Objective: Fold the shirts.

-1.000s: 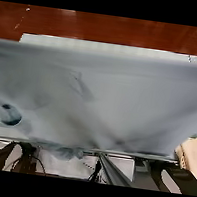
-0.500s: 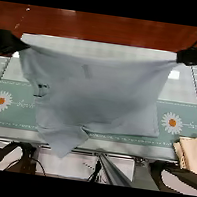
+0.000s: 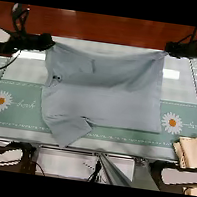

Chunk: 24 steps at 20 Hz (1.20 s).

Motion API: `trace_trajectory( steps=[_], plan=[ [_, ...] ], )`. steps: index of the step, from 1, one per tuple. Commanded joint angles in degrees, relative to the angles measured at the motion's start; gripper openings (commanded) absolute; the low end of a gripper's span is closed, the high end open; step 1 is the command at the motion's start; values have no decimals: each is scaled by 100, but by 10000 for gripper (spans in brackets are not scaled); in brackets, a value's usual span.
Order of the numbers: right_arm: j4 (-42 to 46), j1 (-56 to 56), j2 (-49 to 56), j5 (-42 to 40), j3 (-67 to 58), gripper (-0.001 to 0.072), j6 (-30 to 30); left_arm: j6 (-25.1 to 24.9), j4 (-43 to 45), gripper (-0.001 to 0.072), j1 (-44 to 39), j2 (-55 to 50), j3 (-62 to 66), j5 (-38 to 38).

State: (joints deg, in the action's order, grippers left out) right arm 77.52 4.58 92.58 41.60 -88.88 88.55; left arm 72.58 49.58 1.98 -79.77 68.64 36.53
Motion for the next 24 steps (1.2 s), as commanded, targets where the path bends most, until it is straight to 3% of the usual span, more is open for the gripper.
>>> trace_trajectory(
  steps=[1,8,10,14,17,19,23,24],
  plan=[
    [-758,254,479,-243,2,31,-319,-15,13,28,-251,-621,-7,-966],
    [-730,258,723,129,0,32,-549,-13,13,29,-236,-968,9,-785],
    [-647,258,614,505,-9,32,-549,-11,15,29,-136,-918,162,22],
    [-166,258,258,1790,-9,32,-544,11,131,28,260,-914,586,2549],
    [111,258,190,2693,-7,33,-496,518,914,28,446,-966,540,3543],
    [101,258,238,3062,9,33,-470,529,1180,29,448,-1005,422,3685],
    [-144,251,308,3034,46,37,-417,527,1128,34,350,-1062,365,3545],
    [-190,251,326,3029,44,71,-369,520,1130,92,332,-1060,365,3552]
  ],
)
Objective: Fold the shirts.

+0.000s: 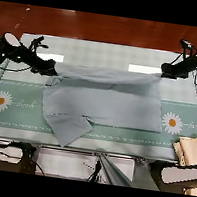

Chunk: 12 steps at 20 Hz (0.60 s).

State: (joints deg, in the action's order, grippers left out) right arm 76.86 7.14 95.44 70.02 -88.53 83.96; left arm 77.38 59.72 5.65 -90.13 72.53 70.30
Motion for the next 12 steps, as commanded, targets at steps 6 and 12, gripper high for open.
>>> trace_trajectory(
  steps=[6,12],
  plan=[
    [63,328,-330,1368,11,376,-435,-26,144,402,557,444,-28,1215],
    [-509,1829,-1648,1029,1895,496,-813,-144,142,543,1261,2448,-2533,1270]
  ],
)
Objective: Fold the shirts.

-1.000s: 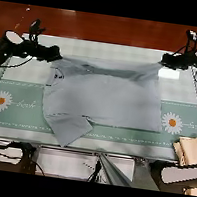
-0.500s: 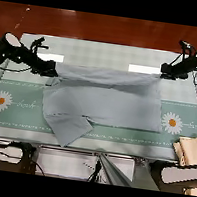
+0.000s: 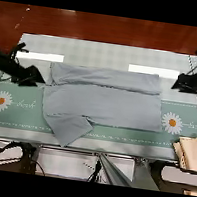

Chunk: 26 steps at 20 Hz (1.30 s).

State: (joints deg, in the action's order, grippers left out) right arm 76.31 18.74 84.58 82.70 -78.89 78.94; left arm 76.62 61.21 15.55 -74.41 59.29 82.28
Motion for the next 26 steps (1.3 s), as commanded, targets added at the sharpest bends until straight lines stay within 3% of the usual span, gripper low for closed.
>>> trace_trajectory(
  steps=[1,3,7,13,19,20,22,23,26],
  plan=[
    [-833,953,-737,-468,1394,496,-520,-133,-7,543,348,1213,-1803,48],
    [-1480,1405,-981,-758,2127,495,-874,-269,-9,543,560,1707,-2684,-72],
    [-1696,1543,-1040,-870,2409,495,-1012,-511,-9,542,750,1910,-3497,-223],
    [-2052,1543,-1040,-874,2409,494,-1117,-503,-284,542,505,1639,-3521,-815],
    [-2046,1545,-1088,-787,2409,493,-1113,-505,-1091,528,-332,872,-3521,-1694],
    [-2041,1545,-1139,-793,2409,493,-1113,-509,-1137,444,-525,726,-3521,-1696],
    [-1899,1550,-1235,-815,2409,494,-1106,-586,-1134,88,-767,542,-3521,-1620],
    [-1755,1550,-1261,-789,2409,493,-1084,-638,-1134,30,-774,533,-3521,-1587],
    [-1110,1550,-1266,-463,2507,493,-879,-638,-1132,29,-584,551,-3517,-1493]
  ],
)
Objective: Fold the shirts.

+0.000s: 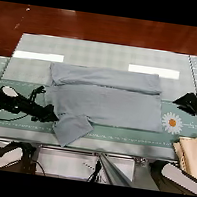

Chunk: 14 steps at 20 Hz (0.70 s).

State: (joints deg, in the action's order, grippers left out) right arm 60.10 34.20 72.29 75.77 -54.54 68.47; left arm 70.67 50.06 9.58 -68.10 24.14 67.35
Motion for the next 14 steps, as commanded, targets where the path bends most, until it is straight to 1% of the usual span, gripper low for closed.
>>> trace_trajectory(
  steps=[1,3,6,11,14],
  plan=[
    [494,4,-37,334,195,495,184,-61,-20,29,94,-79,-2,42],
    [428,-2,-37,533,522,503,179,-70,-20,29,225,-79,-2,37],
    [511,-2,-37,557,844,502,92,-212,-20,30,304,-79,-2,37],
    [629,-2,-37,487,1200,500,164,-321,-136,29,302,-79,13,33],
    [592,-2,-37,251,1602,500,192,-382,-278,30,302,-79,26,31]
  ],
)
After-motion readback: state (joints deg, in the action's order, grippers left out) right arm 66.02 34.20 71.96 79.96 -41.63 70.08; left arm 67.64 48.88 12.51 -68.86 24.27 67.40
